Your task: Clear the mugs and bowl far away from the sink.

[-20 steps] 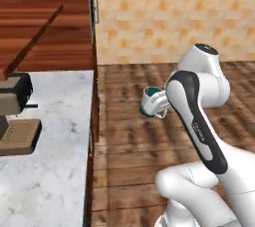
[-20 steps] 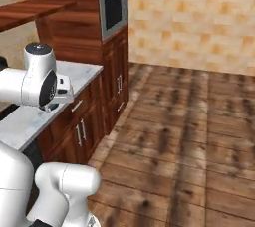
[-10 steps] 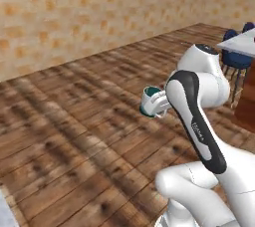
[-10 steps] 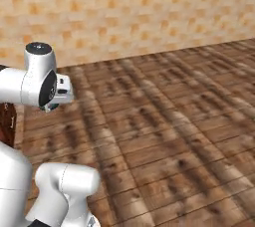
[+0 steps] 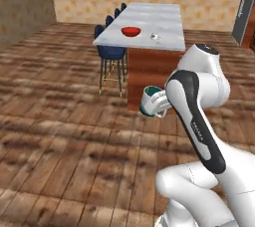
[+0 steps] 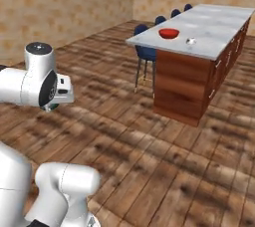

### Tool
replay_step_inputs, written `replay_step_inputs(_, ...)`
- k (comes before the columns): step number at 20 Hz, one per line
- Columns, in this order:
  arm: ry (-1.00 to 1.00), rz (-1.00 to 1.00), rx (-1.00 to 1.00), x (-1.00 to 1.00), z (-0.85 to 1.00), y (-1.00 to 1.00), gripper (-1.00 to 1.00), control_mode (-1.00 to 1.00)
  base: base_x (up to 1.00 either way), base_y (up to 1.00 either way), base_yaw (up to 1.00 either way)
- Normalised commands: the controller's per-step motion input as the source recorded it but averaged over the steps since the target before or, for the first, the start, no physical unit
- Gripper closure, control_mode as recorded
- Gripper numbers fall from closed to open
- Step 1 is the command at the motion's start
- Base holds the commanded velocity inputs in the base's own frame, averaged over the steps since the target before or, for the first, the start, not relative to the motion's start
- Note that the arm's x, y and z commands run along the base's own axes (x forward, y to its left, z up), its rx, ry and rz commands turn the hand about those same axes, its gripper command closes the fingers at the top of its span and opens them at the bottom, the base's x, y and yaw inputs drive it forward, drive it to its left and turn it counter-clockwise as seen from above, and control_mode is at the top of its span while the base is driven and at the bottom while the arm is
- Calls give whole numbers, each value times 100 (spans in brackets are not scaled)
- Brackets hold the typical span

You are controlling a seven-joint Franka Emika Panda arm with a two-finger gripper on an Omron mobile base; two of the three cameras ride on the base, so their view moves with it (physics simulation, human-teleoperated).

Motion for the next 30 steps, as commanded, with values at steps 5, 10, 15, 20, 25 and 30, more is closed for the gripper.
replay_step_inputs(5, 0, 0, 0, 0, 0, 0, 100, 100, 90, -13, -56)
replay_step_inputs(10, 0, 0, 0, 0, 0, 0, 100, 100, 100, -11, -24)
replay_step_inputs(15, 0, 0, 0, 0, 0, 0, 100, 100, 100, 0, -15)
replay_step_inputs(20, 0, 0, 0, 0, 0, 0, 100, 100, 100, 7, -18)
replay_step_inputs(25, 0, 0, 0, 0, 0, 0, 100, 100, 100, 13, -15)
replay_step_inputs(30, 0, 0, 0, 0, 0, 0, 100, 100, 100, 31, -19)
